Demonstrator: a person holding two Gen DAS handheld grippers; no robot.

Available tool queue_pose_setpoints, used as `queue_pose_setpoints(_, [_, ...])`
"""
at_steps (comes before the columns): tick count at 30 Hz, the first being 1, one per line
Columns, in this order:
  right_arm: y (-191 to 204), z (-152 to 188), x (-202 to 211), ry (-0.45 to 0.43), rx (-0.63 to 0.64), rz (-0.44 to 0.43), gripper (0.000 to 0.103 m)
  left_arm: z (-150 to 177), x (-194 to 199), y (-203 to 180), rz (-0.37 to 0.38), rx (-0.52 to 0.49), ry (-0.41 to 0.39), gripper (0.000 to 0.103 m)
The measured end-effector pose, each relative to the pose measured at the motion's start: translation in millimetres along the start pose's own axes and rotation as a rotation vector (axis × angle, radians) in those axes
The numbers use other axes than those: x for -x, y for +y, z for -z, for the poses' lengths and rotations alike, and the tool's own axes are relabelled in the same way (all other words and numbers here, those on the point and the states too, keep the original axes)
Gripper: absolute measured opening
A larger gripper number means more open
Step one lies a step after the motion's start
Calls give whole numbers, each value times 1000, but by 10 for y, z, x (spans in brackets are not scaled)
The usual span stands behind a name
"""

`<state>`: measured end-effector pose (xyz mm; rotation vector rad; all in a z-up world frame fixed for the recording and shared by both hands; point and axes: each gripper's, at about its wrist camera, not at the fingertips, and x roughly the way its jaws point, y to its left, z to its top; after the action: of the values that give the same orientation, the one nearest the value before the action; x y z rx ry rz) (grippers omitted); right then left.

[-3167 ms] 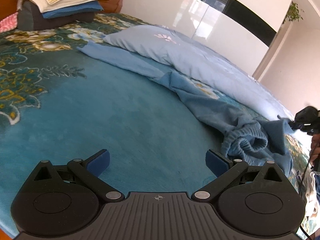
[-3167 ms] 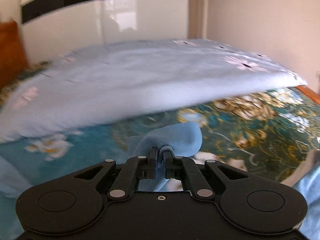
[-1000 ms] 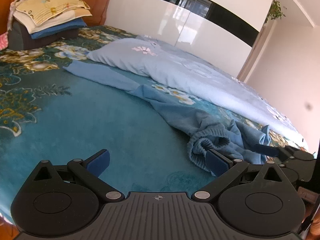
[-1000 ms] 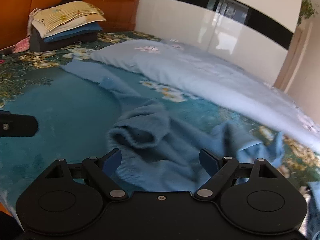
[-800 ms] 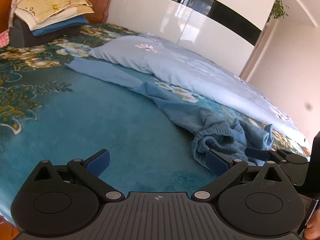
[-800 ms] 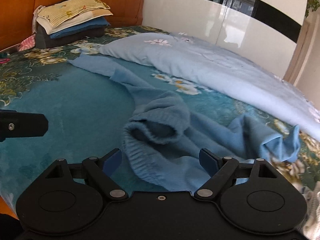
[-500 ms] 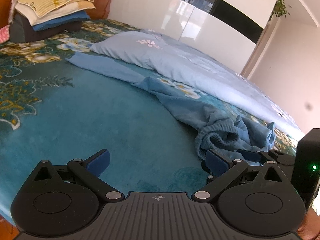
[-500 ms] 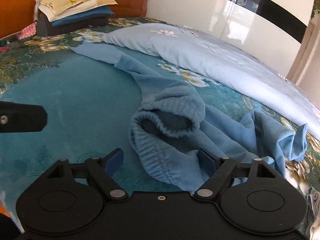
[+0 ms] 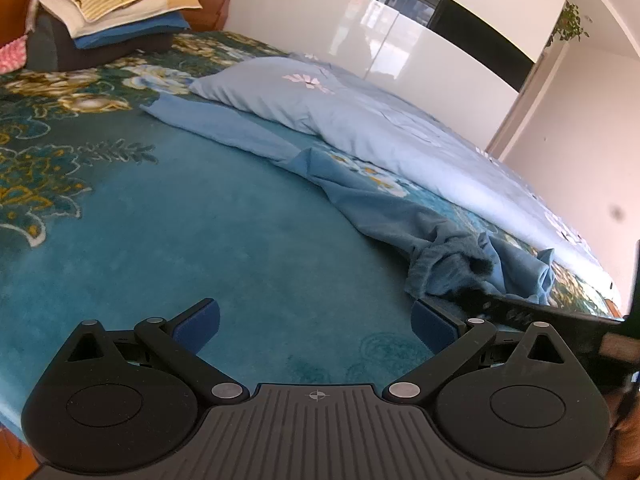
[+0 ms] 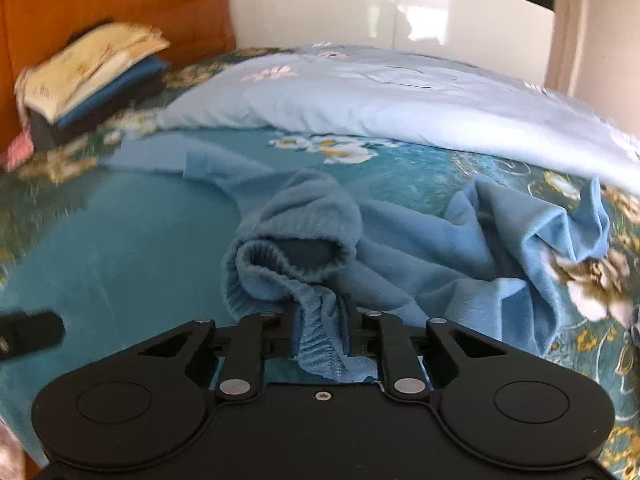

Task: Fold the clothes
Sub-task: 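Grasp the garment's ribbed waistband with the right gripper, then pull the waistband with the right gripper to straighten the garment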

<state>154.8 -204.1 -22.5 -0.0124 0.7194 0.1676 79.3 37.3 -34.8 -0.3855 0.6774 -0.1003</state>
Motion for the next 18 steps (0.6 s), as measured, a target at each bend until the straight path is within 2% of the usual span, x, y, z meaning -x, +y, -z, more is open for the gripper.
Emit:
queue_pose_setpoints(4, [-49, -72, 280, -61, -19, -77, 12, -20, 35, 1, 2, 10, -7, 103])
queue_pose_setpoints(9, [-37, -127, 713, -122, 2, -230, 11, -33, 83, -29, 12, 5, -16, 103])
queue_pose_setpoints(13, [-27, -92, 951, -119, 21, -324, 11, -42, 117, -49, 15, 0, -25, 103])
queue_pose_setpoints(18, [2, 34, 1085, -80, 75, -385, 11, -40, 108, -37, 13, 7, -22, 103])
